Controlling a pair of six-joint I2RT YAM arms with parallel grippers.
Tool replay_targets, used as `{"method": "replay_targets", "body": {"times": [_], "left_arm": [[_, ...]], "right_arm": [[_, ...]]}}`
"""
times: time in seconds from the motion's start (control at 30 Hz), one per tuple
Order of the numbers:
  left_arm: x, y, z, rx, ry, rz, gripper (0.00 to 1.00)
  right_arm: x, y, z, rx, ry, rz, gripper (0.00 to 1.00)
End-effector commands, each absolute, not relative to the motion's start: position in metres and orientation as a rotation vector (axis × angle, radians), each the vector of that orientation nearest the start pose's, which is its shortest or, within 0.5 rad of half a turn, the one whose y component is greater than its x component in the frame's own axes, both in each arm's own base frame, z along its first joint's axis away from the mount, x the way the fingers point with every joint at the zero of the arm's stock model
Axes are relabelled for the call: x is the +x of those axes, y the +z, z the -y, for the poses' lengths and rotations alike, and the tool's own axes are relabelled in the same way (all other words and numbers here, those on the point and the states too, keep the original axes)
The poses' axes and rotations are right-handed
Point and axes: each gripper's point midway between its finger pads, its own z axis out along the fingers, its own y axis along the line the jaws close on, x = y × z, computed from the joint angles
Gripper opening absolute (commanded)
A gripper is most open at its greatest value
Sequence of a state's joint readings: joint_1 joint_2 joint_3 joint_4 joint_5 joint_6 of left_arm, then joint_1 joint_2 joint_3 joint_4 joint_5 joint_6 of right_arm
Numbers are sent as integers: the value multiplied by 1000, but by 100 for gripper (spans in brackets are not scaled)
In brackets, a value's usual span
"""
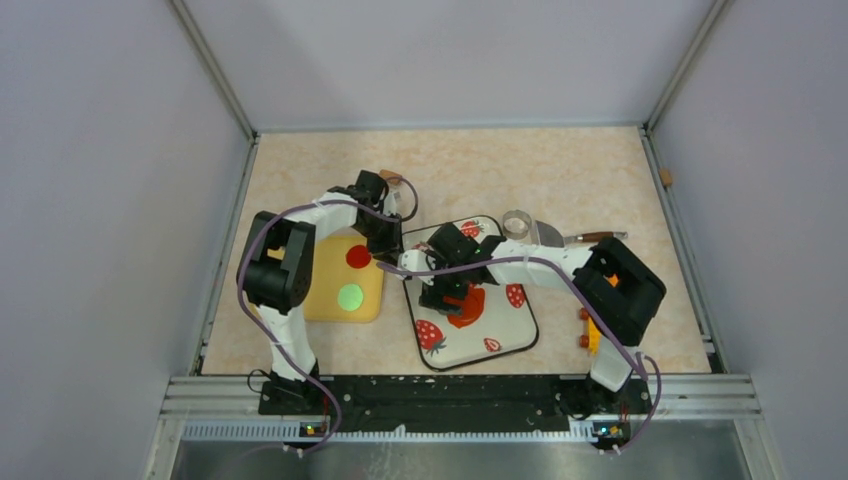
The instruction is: Roll out the dumpling wrappers from the dough
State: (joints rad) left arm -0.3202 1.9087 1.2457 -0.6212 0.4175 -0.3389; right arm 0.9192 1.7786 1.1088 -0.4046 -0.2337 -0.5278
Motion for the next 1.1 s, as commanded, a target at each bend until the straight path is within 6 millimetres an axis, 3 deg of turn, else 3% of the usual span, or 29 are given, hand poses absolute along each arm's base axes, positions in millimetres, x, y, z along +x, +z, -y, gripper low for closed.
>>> {"method": "replay_targets", "body": {"times": [0.0,0.4,0.5,0.7,1.07], "left_arm": [[335,34,196,54,-690,-2881,27],[334,29,193,35,-658,-2891,0],[336,30,191,27,-637,-2890,0],[339,30,186,25,-588,-2889,0],[340,30,185,38,-579,-2885,0]], "right_arm": [[232,36,-337,-1800,402,-1905,78],[234,25,-338,-1698,418,-2031,78],[236,20,-331,-1697,374,-2061,74],[237,13,-313,-1698,314,-2148,57],[248,35,-302,-1673,262,-2125,43]]}}
